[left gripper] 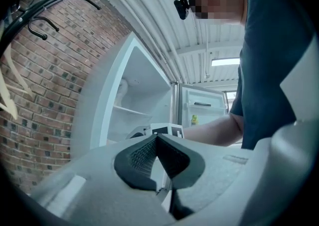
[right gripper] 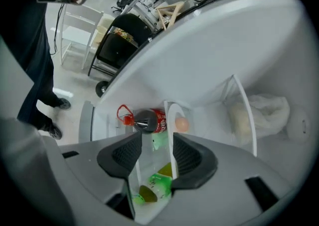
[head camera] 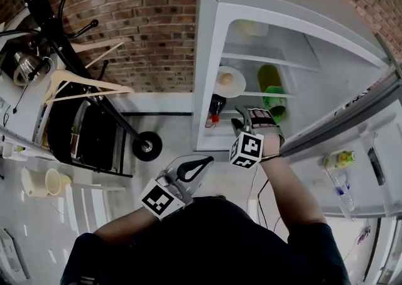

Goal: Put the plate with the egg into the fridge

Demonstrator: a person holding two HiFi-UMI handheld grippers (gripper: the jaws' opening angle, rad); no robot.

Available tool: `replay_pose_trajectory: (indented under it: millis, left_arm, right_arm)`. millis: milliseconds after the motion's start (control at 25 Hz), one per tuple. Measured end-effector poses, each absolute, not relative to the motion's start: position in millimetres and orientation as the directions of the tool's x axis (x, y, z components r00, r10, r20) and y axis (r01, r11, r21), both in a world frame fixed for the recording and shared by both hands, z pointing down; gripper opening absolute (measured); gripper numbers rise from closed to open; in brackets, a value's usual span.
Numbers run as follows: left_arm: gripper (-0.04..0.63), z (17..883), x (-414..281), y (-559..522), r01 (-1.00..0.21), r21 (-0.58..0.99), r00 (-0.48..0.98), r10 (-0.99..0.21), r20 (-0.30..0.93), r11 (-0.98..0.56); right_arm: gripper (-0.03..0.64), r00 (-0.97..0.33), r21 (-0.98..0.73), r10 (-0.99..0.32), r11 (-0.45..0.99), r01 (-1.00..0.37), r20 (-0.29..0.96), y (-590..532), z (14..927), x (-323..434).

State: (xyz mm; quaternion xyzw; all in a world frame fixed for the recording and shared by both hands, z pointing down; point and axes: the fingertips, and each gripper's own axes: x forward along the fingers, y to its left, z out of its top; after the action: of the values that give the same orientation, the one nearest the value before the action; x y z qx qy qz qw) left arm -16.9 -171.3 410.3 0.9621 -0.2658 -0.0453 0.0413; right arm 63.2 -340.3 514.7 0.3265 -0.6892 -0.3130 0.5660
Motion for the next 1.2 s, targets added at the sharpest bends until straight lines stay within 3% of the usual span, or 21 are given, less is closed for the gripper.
replay_pose_trajectory:
  millis: [200, 400, 640, 840, 1000, 1200]
  left_arm:
    - [-0.002, 405, -2, -166, -0.462, 0.103, 0.879, -0.47, -0.075, -0.881]
    - [-0.002, 408, 8, -162, -0.439, 0.096, 0.895, -0.444, -0.048, -0.893]
    - [-0.002, 406, 18, -160, -0.421, 0.076, 0.904, -0.426, -0.05, -0.904]
    - [-0.002, 406, 24, -156, -0.412, 0.07, 0.908, -0.416, -0.053, -0.909]
    - [-0.002, 407, 27, -153, -0.405, 0.07, 0.912, -0.408, -0.041, -0.912]
    - [-0.002, 409, 33, -148, -0.395, 0.061, 0.917, -0.397, -0.036, -0.917]
  right_arm:
    - [0.198, -0.173, 0.783, -0.808, 0.589, -0.198, 0.564, -292, 504, 67]
    - [0.191, -0.272, 0.69, -0.811, 0.584, -0.428, 0.518, -255, 483, 62]
    - [0.056, -0.471, 0.403, -0.794, 0.604, -0.688, 0.385, -206, 452, 56]
    - [0.018, -0.57, 0.204, -0.777, 0.624, -0.754, 0.267, -177, 446, 48]
    - [0.011, -0.637, -0.079, -0.753, 0.633, -0.77, 0.168, -166, 446, 49]
    - [0.011, -0.625, -0.129, -0.771, 0.613, -0.78, 0.121, -163, 444, 59]
